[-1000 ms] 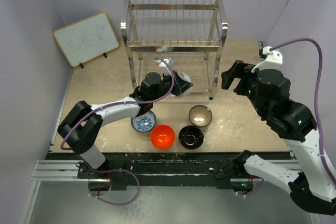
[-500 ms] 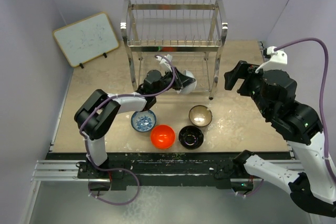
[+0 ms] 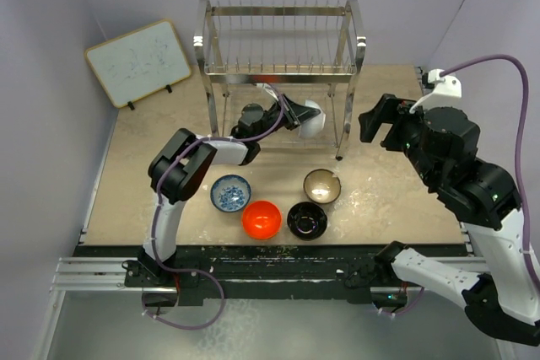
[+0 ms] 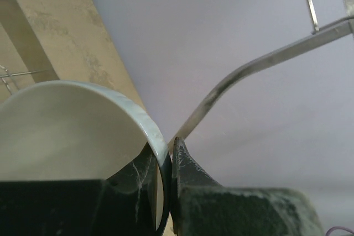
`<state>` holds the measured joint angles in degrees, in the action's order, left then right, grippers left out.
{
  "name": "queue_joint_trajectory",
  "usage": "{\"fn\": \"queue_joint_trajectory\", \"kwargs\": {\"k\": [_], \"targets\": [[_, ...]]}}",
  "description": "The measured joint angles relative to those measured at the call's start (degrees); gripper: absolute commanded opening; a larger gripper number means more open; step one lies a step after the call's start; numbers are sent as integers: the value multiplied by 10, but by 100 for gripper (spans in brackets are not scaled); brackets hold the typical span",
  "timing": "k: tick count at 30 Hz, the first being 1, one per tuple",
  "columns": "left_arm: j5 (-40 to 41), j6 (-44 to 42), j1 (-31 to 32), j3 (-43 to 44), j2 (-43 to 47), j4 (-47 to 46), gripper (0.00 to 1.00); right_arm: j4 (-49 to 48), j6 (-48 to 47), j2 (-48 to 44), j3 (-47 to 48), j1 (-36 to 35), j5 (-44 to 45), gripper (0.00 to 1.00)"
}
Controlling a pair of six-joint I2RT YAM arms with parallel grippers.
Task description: Load the bowls into the dish rack
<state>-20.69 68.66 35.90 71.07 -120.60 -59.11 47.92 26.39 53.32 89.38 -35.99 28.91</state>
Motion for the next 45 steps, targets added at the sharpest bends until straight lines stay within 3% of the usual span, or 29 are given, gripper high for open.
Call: {"fn": "queue_joint_trajectory", "kwargs": {"k": [6, 17, 30, 45], "targets": [[-2, 57, -5, 34, -70, -33, 0, 4, -1, -1, 7, 0, 0, 93], [-2, 87, -5, 136, -102, -42, 0, 15, -2, -7, 6, 0, -1, 93], [7, 116, -5, 249, -219, -37, 0, 16, -5, -4, 5, 0, -1, 93], [62, 160, -5, 269, -258, -89, 0, 16, -14, -1, 5, 0, -2, 93]]}}
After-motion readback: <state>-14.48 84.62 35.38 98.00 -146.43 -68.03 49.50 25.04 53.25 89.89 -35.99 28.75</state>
